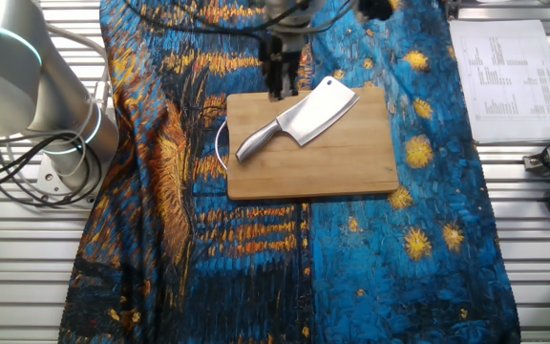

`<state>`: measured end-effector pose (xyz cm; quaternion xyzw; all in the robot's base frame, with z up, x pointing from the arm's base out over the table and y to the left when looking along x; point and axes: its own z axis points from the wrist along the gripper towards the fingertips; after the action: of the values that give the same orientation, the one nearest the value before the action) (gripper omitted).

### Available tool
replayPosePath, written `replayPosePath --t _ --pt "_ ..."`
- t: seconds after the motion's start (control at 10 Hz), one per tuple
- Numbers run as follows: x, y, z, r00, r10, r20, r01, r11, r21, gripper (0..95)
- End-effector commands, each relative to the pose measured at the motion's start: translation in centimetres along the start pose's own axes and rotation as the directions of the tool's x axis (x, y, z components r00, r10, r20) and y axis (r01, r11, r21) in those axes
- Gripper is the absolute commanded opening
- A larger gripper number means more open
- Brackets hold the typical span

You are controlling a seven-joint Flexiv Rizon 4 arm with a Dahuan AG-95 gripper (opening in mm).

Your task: Put the knife on the cutting board

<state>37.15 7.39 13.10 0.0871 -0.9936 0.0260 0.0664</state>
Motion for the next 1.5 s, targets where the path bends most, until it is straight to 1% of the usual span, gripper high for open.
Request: replayPosePath --t 0.1,0.2,0.3,0.4,0.5,0.6,0.7,0.8,0.9,1.0,1.1,1.3,1.4,1.5 --pt "0.1 0.0 0.2 1.000 0.019 0.009 -0.019 0.999 -0.048 0.0" --pt "0.1 0.0 0.2 0.996 0.085 -0.005 -0.085 0.994 -0.072 0.0" --pt "0.1 0.0 0.2 0.985 0.171 -0.021 -0.172 0.983 -0.067 0.0" --pt "0.1 0.0 0.2 0.976 0.217 -0.021 -0.218 0.974 -0.068 0.0" --pt "0.1 0.0 0.2 0.972 0.236 -0.007 -0.236 0.969 -0.069 0.0" --pt "0.1 0.0 0.2 0.971 0.240 0.005 -0.239 0.968 -0.073 0.0" --pt "0.1 0.0 0.2 0.972 0.236 0.009 -0.235 0.969 -0.073 0.0" --pt "0.2 -1.1 0.3 0.974 0.226 0.013 -0.225 0.972 -0.067 0.0" --pt "0.5 -2.1 0.2 0.976 0.215 0.016 -0.214 0.975 -0.050 0.0" --pt "0.7 -2.8 0.0 0.979 0.204 0.017 -0.203 0.978 -0.038 0.0" --pt "1.2 -3.8 -0.4 0.979 0.201 0.019 -0.201 0.979 -0.032 0.0" --pt "1.5 -5.3 -0.8 0.978 0.204 0.033 -0.203 0.978 -0.046 0.0" --pt "1.2 -5.4 -1.2 0.978 0.204 0.037 -0.202 0.978 -0.046 0.0" --pt "0.3 -5.1 -1.8 0.976 0.214 0.030 -0.213 0.976 -0.038 0.0"
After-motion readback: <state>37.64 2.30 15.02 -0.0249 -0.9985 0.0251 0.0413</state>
